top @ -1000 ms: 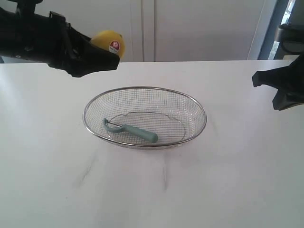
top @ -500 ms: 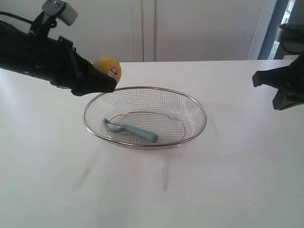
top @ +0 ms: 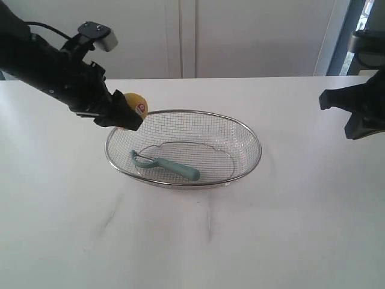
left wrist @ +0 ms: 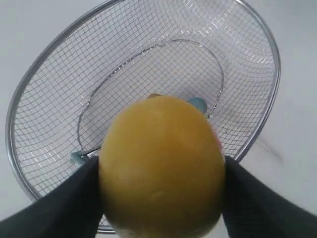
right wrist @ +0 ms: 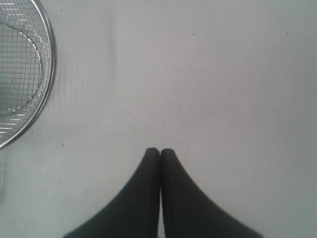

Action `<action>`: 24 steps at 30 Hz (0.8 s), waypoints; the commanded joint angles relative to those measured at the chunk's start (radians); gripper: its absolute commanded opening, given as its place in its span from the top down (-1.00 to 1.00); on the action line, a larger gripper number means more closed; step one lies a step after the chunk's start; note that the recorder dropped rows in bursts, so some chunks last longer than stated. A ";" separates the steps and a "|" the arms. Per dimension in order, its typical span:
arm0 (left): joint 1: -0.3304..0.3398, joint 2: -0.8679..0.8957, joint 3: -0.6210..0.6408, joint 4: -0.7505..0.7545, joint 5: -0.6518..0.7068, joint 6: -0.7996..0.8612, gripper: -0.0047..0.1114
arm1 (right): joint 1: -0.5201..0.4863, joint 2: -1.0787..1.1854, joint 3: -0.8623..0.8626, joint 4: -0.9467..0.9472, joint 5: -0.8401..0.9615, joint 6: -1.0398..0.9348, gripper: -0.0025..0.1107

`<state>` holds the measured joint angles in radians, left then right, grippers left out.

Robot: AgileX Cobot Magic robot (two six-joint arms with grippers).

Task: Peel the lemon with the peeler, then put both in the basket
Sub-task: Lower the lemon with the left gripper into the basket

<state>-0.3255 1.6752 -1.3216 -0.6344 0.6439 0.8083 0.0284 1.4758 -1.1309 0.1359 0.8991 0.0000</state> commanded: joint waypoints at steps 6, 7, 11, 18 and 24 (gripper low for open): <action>0.004 0.146 -0.206 0.113 0.138 -0.139 0.92 | -0.009 -0.010 0.004 -0.003 -0.011 0.000 0.96; 0.004 0.166 -0.228 0.130 0.150 -0.155 0.92 | -0.009 -0.010 0.004 -0.003 -0.011 0.000 0.96; 0.004 0.219 -0.283 0.183 0.186 -0.188 0.92 | -0.009 -0.010 0.004 -0.003 -0.011 0.000 0.96; 0.004 0.294 -0.338 0.209 0.199 -0.209 0.92 | -0.009 -0.010 0.004 -0.003 -0.011 0.000 0.96; 0.004 0.349 -0.360 0.209 0.197 -0.209 0.92 | -0.009 -0.010 0.004 -0.003 -0.015 0.000 0.96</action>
<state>-0.3255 2.0112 -1.6681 -0.4140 0.8239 0.6058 0.0284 1.4758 -1.1309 0.1359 0.8991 0.0000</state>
